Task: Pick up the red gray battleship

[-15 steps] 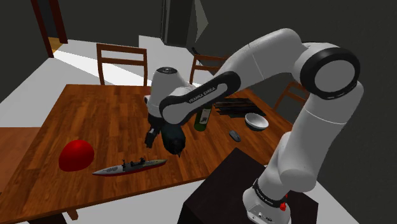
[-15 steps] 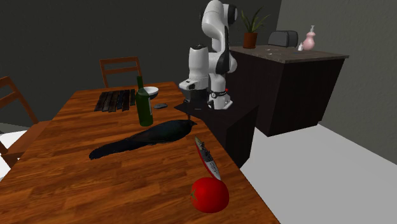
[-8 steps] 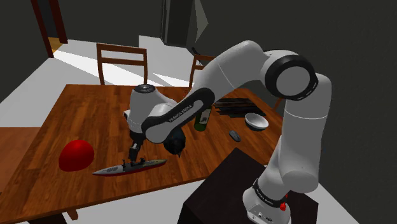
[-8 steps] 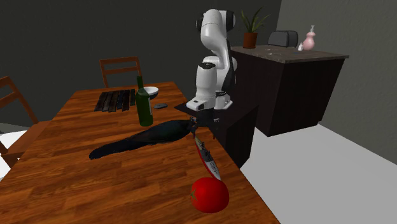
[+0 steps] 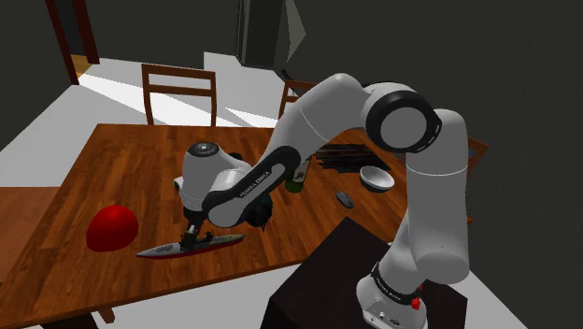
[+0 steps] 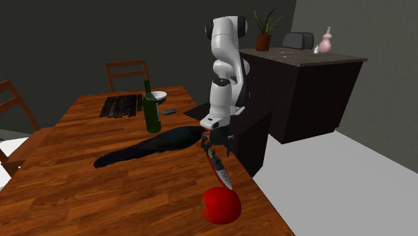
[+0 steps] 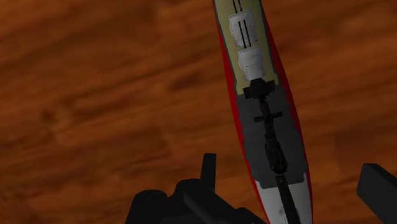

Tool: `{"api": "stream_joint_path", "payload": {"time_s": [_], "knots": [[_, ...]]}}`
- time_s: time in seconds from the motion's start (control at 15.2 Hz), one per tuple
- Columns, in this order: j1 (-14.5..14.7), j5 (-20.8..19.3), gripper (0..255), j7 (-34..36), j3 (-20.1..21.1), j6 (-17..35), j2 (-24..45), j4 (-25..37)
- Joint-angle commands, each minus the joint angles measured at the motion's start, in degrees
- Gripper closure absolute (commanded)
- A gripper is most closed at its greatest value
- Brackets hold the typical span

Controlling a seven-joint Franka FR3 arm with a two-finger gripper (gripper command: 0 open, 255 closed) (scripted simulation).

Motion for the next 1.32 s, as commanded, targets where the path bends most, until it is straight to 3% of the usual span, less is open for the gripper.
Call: {"api": "stream_joint_path", "payload": {"time_s": [0.0, 0.13, 0.2, 0.79, 1.25], "knots": [[0.3, -0.6, 0, 0.4, -0.5, 1.5, 1.7, 0.2], [0.3, -0.6, 0, 0.4, -0.5, 1.6, 1.7, 0.2], [0.3, -0.6, 255, 0.4, -0.5, 1.6, 1.8, 0.2], [0.3, -0.6, 255, 0.4, -0.5, 1.5, 1.7, 0.2], [-0.5, 0.9, 255, -0.7, 0.7, -2.4, -2.6, -0.1]]}}
